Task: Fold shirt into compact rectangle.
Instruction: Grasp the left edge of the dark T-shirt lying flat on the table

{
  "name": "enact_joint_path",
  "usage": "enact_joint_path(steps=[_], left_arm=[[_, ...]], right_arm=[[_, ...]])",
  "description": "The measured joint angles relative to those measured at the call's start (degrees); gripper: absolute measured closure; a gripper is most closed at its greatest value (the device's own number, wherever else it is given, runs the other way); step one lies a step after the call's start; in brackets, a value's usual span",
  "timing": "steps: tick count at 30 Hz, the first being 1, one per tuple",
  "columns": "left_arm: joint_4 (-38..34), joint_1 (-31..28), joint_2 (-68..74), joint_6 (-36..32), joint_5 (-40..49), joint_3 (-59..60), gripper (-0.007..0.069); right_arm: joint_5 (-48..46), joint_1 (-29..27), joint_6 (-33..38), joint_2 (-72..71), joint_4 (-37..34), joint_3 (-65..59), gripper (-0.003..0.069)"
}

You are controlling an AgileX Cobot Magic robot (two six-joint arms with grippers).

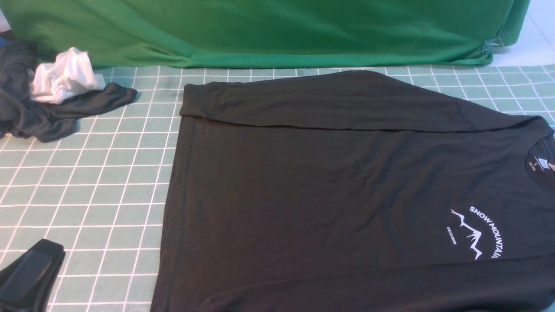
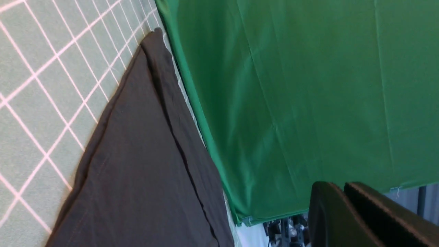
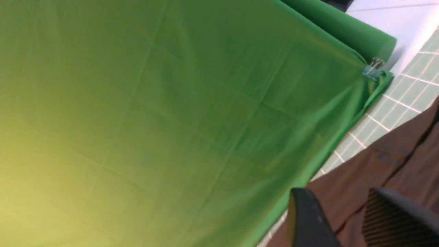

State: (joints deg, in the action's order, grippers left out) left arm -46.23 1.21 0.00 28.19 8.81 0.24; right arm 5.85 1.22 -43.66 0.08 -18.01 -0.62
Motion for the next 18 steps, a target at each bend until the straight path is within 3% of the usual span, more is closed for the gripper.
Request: enact_joint_path(steps=[5,6,10,13,18], left_arm=[[1.2,0.0,0.0,-0.5,-4.9,-0.7,0.061],[3.4,0.0,0.1,-1.9,-5.3,-3.6,0.061],[12.9,0.0,6.6,-4.8,0.6,-17.1,0.061],[19.7,0.0,19.3,-10.4,19.0,-29.4,0.061],[18.4,0.0,43.4,-24.1,42.4,-37.0,0.061]], right_arm=[[8.5,0.0,1.8,0.0,0.0,0.0,0.0502],[11.3,0.0,5.0,0.3,-0.1,1.3,0.0573],[10.1,0.0,18.5,4.9,-0.2,10.2,0.0626],[-1.7,0.0,32.5,12.0,-0.3,22.7,0.0634],[-27.3,0.0,53.5,26.2,-0.3,38.5,0.0636]])
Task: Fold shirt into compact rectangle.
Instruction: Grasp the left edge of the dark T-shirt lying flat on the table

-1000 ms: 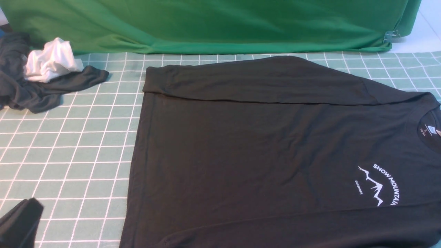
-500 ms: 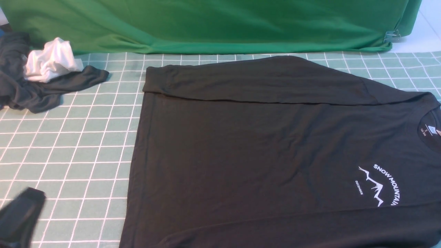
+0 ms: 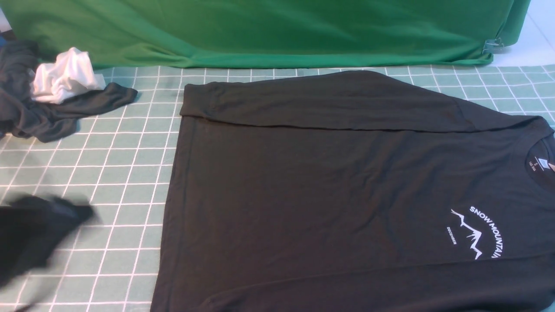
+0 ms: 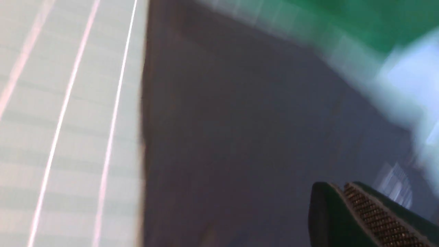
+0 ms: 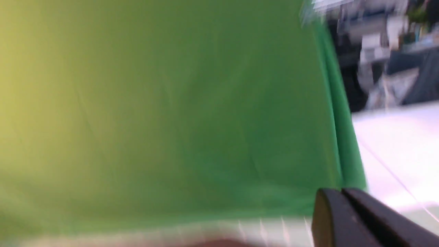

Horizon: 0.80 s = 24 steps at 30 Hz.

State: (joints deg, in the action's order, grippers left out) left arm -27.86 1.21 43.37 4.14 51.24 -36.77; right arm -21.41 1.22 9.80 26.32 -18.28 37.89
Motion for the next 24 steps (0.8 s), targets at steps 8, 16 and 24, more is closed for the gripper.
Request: enact_joint_path(steps=[8,16,24], left_arm=[[-4.2,7.8,28.9,-11.2,-0.7,6.8,0.0571],[11.9,21.1,39.8,7.8,-8.2,3.1,0.0431],[14.1,22.2,41.0,10.7,-13.7,2.6,0.0258]], right_arm=[[-19.6,0.0,10.7,17.1,-0.1,6.0,0.0633],[-21.0,0.0,11.8,19.8,-0.3,6.0,0.0621],[-21.0,0.0,11.9,19.8,-0.3,6.0,0.0614]])
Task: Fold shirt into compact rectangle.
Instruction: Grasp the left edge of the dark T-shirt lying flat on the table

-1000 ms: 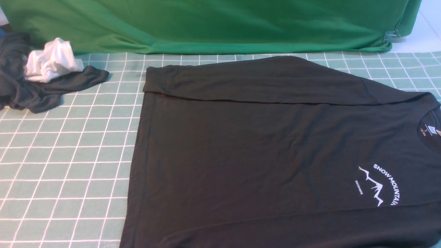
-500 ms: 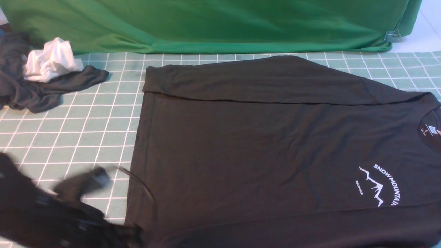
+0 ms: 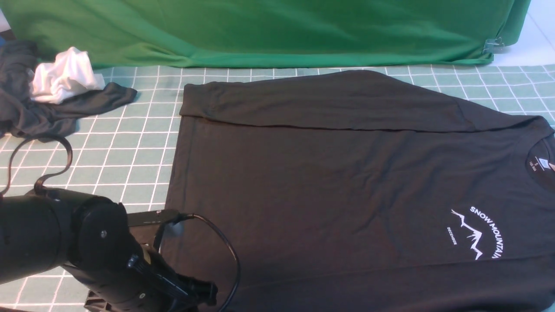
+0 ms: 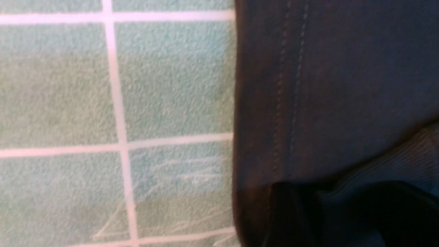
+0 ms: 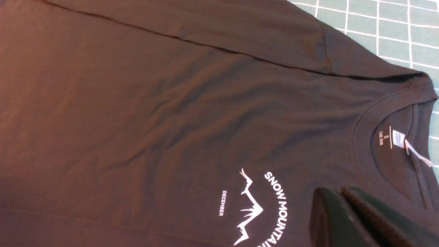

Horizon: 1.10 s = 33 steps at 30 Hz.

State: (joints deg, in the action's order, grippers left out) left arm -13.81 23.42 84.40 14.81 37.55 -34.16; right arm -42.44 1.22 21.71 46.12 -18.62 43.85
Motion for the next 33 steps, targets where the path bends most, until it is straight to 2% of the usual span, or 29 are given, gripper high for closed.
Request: enact_joint_path(steps=[2,5,11,14,15,19,20,23,33], left_arm=[[-0.5,0.0,0.0,0.0,-2.2,0.0,0.0234],[-1.8,0.0,0.0,-0.1,-3.4,0.0,0.0236],[-3.2,0.0,1.2,-1.8,-0.7,-0.3,0.0319],[-3.0,0.0,1.5,-2.3,-0.2,-0.5,0.0412],[-3.0,0.0,1.5,-2.4,-0.2,-0.5,0.0418],[-3.8,0.0,1.8,-3.4,-0.4,-0.5,0.0573],[-3.9,0.0,1.8,-3.4,-0.4,-0.5,0.0589],[-4.2,0.0,1.8,-3.5,-0.4,-0.5,0.061],[-3.9,0.0,-5.9,-2.9,2.1,-0.9,0.0611]], right_arm=[[0.0,0.0,0.0,0.0,0.0,0.0,0.0608],[0.0,0.0,0.0,0.0,0.0,0.0,0.0601],[0.0,0.0,0.0,0.0,0.0,0.0,0.0587],[0.0,0.0,0.0,0.0,0.0,0.0,0.058],[0.0,0.0,0.0,0.0,0.0,0.0,0.058],[0.0,0.0,0.0,0.0,0.0,0.0,0.0571],[0.0,0.0,0.0,0.0,0.0,0.0,0.0569],[0.0,0.0,0.0,0.0,0.0,0.0,0.0565],[0.0,0.0,0.0,0.0,0.0,0.0,0.0552]])
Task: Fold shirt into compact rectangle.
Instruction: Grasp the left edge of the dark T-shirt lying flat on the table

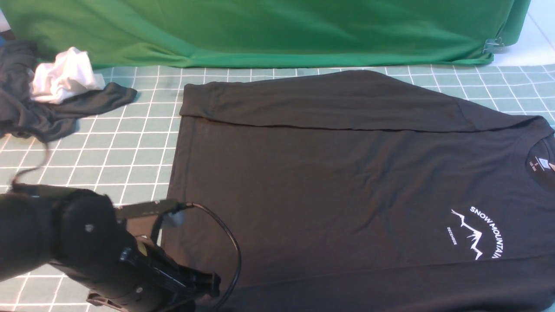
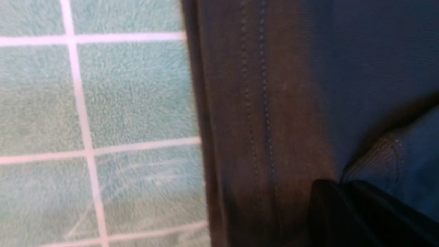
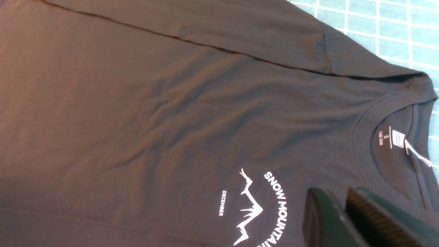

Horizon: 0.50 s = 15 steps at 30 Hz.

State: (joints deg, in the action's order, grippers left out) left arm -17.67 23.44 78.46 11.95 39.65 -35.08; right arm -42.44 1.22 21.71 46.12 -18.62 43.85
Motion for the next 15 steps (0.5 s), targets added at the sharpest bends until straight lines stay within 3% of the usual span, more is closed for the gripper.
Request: enact_joint_path(steps=[8,15], left_arm=[[0.0,0.0,-2.8,0.9,4.8,-4.6,0.0611],[1.5,0.0,-0.5,3.6,6.4,-1.8,0.0611]], right_arm=[[0.0,0.0,0.0,0.0,0.0,0.0,0.054],[0.0,0.0,0.0,0.0,0.0,0.0,0.0534]])
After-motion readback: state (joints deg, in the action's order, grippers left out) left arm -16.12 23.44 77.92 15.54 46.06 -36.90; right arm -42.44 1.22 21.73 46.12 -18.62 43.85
